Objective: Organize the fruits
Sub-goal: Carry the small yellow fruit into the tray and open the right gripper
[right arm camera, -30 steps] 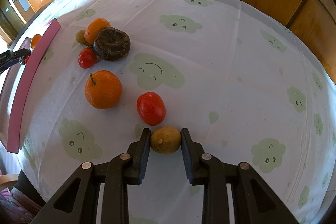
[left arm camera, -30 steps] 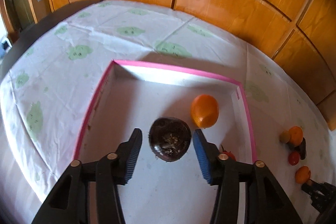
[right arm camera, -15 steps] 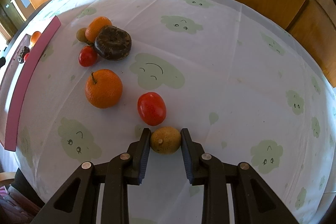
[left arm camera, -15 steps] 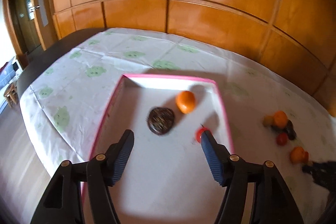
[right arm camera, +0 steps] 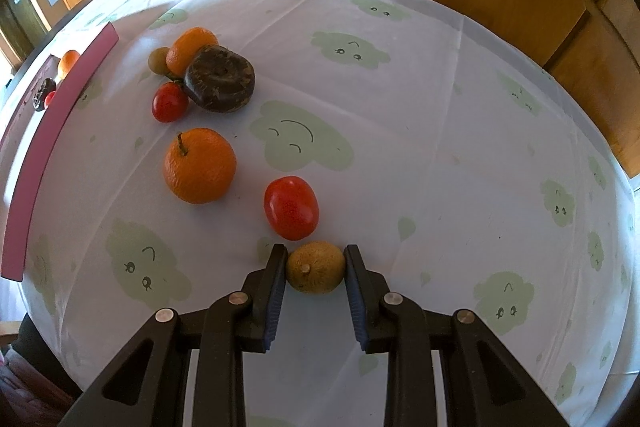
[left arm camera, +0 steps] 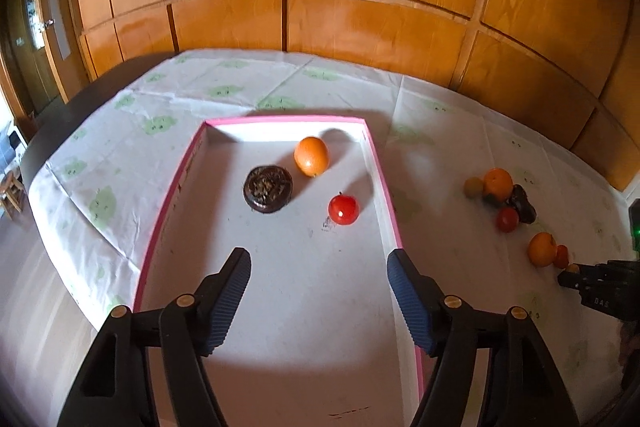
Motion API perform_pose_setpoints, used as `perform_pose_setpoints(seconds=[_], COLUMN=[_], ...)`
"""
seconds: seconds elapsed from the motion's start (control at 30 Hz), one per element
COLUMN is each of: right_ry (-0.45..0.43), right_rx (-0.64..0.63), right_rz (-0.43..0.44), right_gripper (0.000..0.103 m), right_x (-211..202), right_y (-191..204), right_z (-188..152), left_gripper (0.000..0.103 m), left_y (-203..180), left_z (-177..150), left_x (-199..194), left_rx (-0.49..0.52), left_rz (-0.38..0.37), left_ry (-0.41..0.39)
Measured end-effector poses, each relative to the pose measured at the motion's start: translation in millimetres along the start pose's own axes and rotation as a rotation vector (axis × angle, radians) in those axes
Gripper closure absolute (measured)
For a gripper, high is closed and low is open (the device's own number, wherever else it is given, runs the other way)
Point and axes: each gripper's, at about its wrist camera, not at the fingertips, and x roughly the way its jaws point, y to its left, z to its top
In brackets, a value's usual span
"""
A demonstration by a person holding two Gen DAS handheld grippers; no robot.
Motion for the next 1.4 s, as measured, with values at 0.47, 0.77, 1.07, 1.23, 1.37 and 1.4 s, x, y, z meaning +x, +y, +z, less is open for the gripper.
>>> perform_pose_setpoints(seconds=[0.47,0.77,1.07,1.23,1.37,1.4], right_ry=[-0.022,0.02,0.004,-0.068,-0.112,-0.12], right_rx=[-0.012,-0.019,-0.012,-0.055,-0.129,-0.147], right_rz=[-0.015,-0.039,-0.036,0.034,0.133,0.152], right_gripper=[0.074,0.075,0.075,0.075,0.075,0.075], right_x=[-4.2,-10.5,-33.0,-57.1,-67.9,-69.1], right_y=[4.4,10.2,22.3,50.3,93.7,101.7], right_z=[-5.7,-8.4,-14.6,-9.1,1.5,4.5], left_gripper=[0.011,0.011,0.011,0.011,0.011,0.011], left_y=[6.7,24.1,44.2,52.8,57.1,57.7], left_z=[4.6,-1.6,-3.5,-4.4,-3.4,-3.3], left_x=[-24.3,-20.0,-13.6,-10.9,-11.3,-12.0], left_rx=[-0.005,-0.029,-0.068,-0.071,-0.082,-0.082], left_rz=[0.045,0.077,0.067,0.08,0.09,0.091], left_ry=[-0.109,-0.099,-0.083,-0.074,-0.076,-0.079])
